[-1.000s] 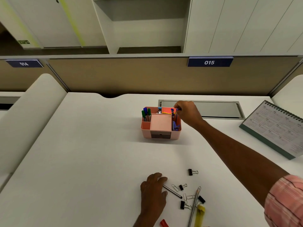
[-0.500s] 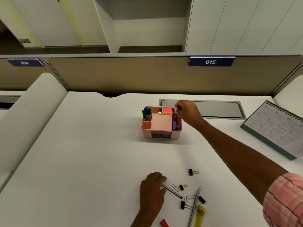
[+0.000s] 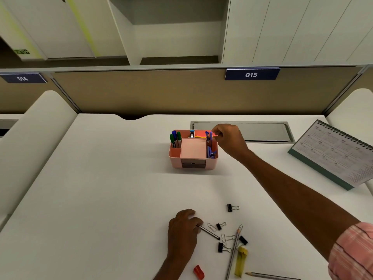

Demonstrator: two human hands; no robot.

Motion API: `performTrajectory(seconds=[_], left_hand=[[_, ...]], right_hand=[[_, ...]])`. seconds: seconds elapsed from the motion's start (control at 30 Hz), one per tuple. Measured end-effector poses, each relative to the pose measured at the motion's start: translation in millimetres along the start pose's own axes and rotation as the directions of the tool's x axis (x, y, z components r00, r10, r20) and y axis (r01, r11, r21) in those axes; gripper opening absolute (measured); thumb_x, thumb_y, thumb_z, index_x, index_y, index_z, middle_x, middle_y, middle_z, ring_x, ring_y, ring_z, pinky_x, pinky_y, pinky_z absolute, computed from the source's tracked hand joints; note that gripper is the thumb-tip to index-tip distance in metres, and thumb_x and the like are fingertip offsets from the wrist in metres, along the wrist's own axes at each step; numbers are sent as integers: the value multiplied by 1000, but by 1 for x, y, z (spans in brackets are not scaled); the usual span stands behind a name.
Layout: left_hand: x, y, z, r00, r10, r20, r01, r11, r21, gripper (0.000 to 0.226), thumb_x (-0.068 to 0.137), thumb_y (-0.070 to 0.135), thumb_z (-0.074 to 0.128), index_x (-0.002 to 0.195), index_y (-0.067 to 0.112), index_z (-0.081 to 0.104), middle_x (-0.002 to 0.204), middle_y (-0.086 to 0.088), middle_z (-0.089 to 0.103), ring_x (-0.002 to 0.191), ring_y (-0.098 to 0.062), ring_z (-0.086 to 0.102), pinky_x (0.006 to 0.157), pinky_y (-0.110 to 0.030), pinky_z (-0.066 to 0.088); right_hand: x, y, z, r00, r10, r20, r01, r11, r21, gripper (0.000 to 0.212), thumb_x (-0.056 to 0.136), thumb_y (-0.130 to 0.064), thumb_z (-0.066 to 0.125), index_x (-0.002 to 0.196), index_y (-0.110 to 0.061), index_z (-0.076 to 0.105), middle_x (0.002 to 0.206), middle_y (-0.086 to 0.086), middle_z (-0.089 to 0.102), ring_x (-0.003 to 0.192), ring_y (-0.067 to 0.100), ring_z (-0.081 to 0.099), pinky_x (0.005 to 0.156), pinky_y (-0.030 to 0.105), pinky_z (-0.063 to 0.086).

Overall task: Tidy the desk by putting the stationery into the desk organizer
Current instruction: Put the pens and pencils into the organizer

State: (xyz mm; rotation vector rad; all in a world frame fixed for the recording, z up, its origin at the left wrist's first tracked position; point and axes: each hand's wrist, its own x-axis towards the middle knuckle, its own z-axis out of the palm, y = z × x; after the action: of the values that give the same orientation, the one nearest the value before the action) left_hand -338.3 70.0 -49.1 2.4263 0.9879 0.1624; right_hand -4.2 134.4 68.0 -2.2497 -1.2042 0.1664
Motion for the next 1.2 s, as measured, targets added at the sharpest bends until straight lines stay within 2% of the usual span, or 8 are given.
performTrajectory(seconds=[0.2,0.4,0.53,0.67,0.77,0.87,1.0,1.2], left_hand=[[-1,3,3,999,18,-41,-17,1000,22,32,70,17,91,84,37,71,124,19,62,123,-3,55,90,-21,39],[-6,-4,-1,992,85,-90,-82,996,41,34,77,8,80,88,36,64,121,19,58,120,-4,54,91,-24,45],[-8,1,-15,980,-81,-182,38,974,-225,33,91,0,66,91,33,62,92,21,66,90,-1,65,79,-28,53],[-9,27,-37,909,-410,81,331,588,-738,20,101,3,55,102,21,63,86,4,78,84,-12,75,82,-32,53],[-8,49,-52,888,-397,232,365,303,-880,13,106,6,50,113,7,61,93,-12,79,88,-31,78,86,-46,55],[-12,69,-59,902,-318,293,368,209,-906,13,107,10,52,116,5,61,99,-19,77,89,-37,77,87,-46,56],[-19,83,-60,914,-256,315,369,200,-908,16,107,14,54,118,4,61,99,-20,78,82,-34,75,78,-41,59],[-26,77,-67,939,-190,288,340,374,-863,14,105,18,58,114,19,69,91,-11,77,72,-21,65,74,-35,56]], right_hand=[[-52,-4,-2,1000,-18,18,18,999,40,10,98,-12,66,98,-9,75,103,11,76,88,19,68,66,21,48],[-107,-3,-13,992,124,-29,-113,963,246,11,90,-14,78,101,-13,77,97,-1,77,85,12,71,80,32,60],[-152,-12,-20,979,204,3,-187,894,407,10,90,-16,78,98,-20,78,89,-11,76,81,5,70,77,22,57],[-196,-32,-24,959,253,128,-280,776,566,7,94,-16,74,98,-20,78,80,-3,77,74,14,73,73,33,64],[-220,-49,-18,939,265,219,-343,706,620,9,94,-19,74,101,-21,79,84,-2,78,77,16,75,74,39,65],[-234,-61,-9,943,214,254,-326,738,591,11,91,-27,77,102,-29,80,90,-12,78,85,10,73,75,28,62],[-239,-69,-8,939,251,235,-344,710,615,13,89,-17,78,99,-26,79,87,-13,77,83,0,71,66,11,52],[-239,-58,-15,932,244,270,-363,647,670,27,91,-13,77,112,-29,73,84,3,76,78,21,74,70,32,63]])
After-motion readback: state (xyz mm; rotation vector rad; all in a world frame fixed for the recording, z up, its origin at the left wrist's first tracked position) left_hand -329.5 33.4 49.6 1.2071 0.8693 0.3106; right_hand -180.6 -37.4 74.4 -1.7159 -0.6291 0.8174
